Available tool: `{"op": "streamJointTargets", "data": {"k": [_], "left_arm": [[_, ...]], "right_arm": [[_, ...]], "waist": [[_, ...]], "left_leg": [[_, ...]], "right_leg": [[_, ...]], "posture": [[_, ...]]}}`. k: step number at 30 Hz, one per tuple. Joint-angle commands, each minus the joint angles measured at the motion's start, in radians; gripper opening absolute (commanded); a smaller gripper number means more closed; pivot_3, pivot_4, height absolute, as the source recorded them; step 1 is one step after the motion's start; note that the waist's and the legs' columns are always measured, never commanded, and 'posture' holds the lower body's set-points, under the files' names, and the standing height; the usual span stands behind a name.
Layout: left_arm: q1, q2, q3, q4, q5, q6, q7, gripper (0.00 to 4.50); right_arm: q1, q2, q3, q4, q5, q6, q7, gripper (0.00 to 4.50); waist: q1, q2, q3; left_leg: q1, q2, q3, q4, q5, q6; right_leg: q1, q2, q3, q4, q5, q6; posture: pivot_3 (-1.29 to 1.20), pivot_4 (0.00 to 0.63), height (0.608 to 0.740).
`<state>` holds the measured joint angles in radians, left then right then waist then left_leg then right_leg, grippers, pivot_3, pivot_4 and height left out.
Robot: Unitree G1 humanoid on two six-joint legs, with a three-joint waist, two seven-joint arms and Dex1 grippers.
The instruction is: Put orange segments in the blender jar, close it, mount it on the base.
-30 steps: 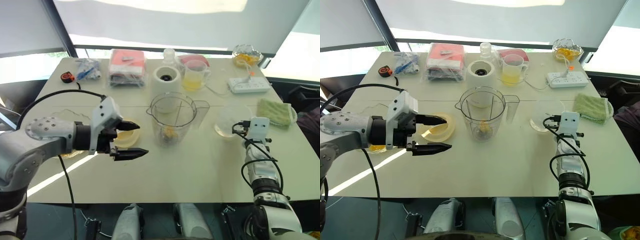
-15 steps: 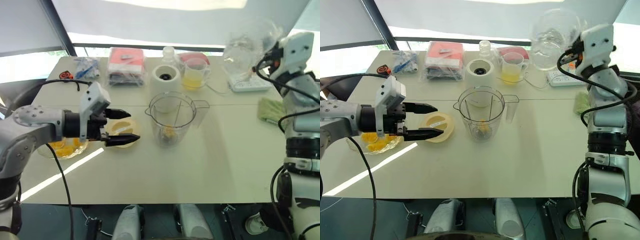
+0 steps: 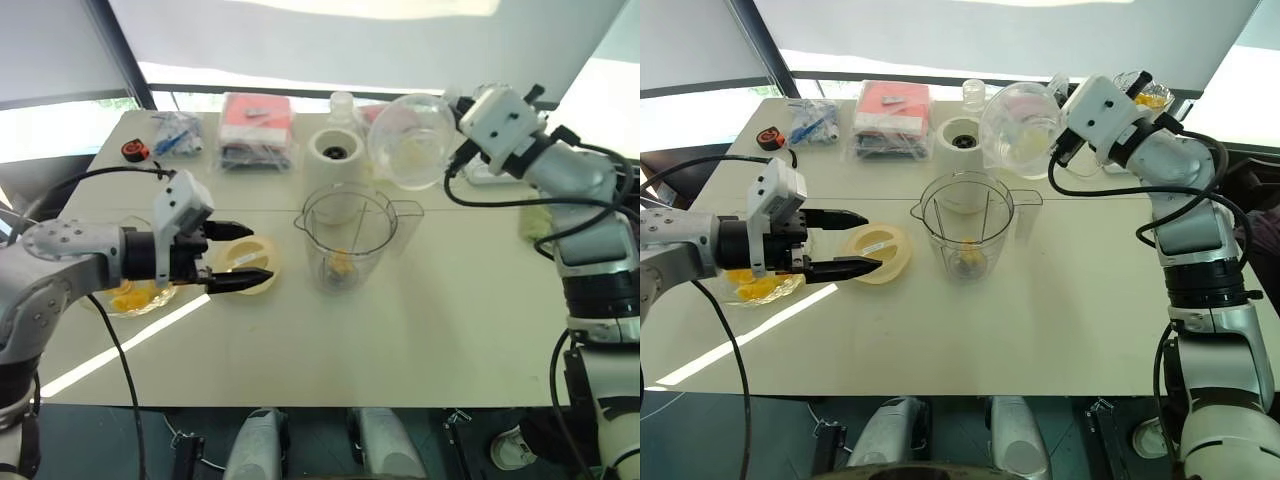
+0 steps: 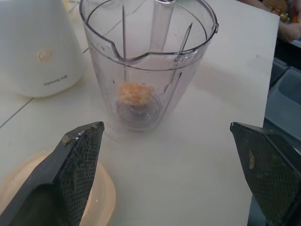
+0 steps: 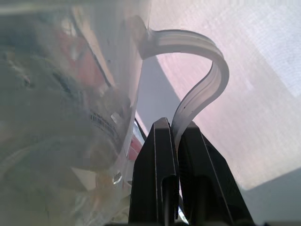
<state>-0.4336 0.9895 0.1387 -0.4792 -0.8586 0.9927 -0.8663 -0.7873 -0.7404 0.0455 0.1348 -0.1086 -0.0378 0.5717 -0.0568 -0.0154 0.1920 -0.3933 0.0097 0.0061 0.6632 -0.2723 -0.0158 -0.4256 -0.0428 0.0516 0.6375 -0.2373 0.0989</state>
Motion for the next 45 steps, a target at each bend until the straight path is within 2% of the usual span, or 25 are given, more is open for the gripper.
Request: {"op": "streamJointTargets", "data": {"k": [1, 20, 36, 42, 45], "left_arm": [[-0.002, -0.006, 0.031, -0.029, 0.0, -0.023, 0.012, 4.5], [-0.032, -0.05, 0.013, -0.015, -0.014, -0.008, 0.039, 4.5], [-0.041, -0.056, -0.004, -0.014, -0.005, -0.007, 0.039, 4.5], [-0.041, -0.056, -0.004, -0.017, -0.006, -0.006, 0.04, 4.5], [-0.04, -0.054, -0.004, -0.016, -0.004, -0.008, 0.037, 4.5]], "right_arm": [[-0.046, -0.024, -0.006, -0.045, -0.044, -0.057, -0.008, 0.07], [-0.09, -0.037, 0.022, 0.077, -0.249, -0.319, -0.129, 0.07], [-0.097, -0.05, 0.041, 0.089, -0.346, -0.386, -0.159, 0.07], [-0.085, -0.039, 0.027, 0.085, -0.333, -0.373, -0.153, 0.07], [-0.054, 0.036, -0.043, 0.047, -0.162, -0.219, -0.108, 0.07]], "waist": [[0.003, 0.0, 0.0], [0.012, 0.0, 0.0], [0.012, 0.0, 0.0], [0.012, 0.0, 0.0], [0.012, 0.0, 0.0]], "left_leg": [[0.0, 0.0, 0.0, 0.0, 0.0, 0.0], [0.0, -0.001, 0.001, 0.0, 0.0, 0.0], [0.0, -0.001, 0.001, 0.0, 0.0, 0.0], [0.0, -0.001, 0.001, 0.0, 0.0, 0.0], [0.0, 0.0, 0.001, 0.0, 0.0, 0.0]], "right_leg": [[0.0, 0.0, 0.0, 0.0, 0.0, 0.0], [0.0, -0.001, 0.0, 0.0, 0.0, 0.0], [0.0, -0.001, 0.0, 0.0, 0.0, 0.0], [0.0, -0.001, 0.0, 0.0, 0.0, 0.0], [0.0, 0.0, 0.0, 0.001, 0.0, 0.0]], "posture": [[0.0, 0.15, 0.74], [0.0, 0.15, 0.74], [0.0, 0.15, 0.74], [0.0, 0.15, 0.74], [0.0, 0.15, 0.74]]}}
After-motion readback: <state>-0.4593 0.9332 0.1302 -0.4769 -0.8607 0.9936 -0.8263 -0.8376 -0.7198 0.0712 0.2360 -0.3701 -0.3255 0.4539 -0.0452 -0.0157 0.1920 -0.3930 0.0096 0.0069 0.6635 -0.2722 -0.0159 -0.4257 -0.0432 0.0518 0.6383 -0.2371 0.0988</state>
